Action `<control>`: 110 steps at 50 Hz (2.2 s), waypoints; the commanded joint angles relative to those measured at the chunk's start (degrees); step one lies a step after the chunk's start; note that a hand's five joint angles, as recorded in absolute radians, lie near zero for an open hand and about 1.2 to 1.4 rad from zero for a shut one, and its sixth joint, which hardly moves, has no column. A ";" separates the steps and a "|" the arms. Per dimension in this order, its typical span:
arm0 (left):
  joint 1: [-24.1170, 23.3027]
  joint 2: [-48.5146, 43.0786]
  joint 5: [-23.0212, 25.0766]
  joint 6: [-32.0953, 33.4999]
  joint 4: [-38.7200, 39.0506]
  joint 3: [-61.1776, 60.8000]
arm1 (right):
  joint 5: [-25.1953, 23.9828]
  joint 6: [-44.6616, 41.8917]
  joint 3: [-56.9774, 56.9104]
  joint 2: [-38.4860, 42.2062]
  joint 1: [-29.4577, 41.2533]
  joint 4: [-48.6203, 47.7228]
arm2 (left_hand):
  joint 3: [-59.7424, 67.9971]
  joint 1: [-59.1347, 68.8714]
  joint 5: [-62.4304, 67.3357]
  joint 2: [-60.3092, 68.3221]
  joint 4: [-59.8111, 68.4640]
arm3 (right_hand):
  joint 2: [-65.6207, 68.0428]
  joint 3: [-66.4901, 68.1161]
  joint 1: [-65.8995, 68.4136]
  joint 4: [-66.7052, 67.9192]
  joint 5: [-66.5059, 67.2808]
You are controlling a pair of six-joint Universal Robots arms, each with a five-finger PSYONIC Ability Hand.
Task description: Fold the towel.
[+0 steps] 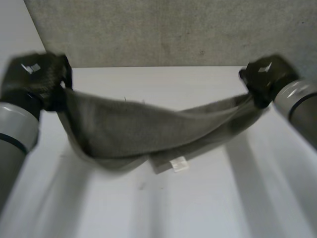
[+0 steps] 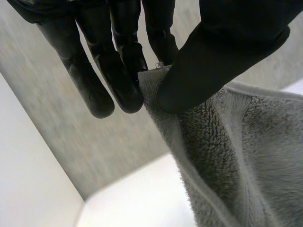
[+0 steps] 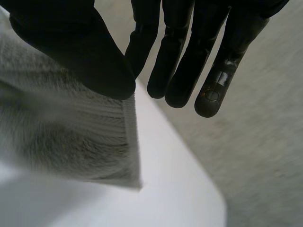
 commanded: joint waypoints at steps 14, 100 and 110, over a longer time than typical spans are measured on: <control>16.79 -5.27 12.79 3.54 -12.75 9.41 | -2.74 -12.83 -7.15 -5.63 -6.45 10.35 | 10.35 12.60 11.14 10.34 10.28 | 12.29 11.94 24.61 11.58 12.61; 19.34 -28.04 12.79 -4.90 28.56 -8.16 | -3.53 33.40 17.11 19.06 -9.53 -23.41 | 10.35 12.60 11.14 10.34 10.28 | -42.31 -42.66 -29.99 -43.02 -41.99; 20.39 -27.43 12.70 -4.90 28.56 -7.90 | -7.47 31.65 16.94 18.62 -9.71 -20.33 | 10.35 12.60 11.14 10.34 10.28 | -39.64 -39.99 -27.32 -40.34 -39.32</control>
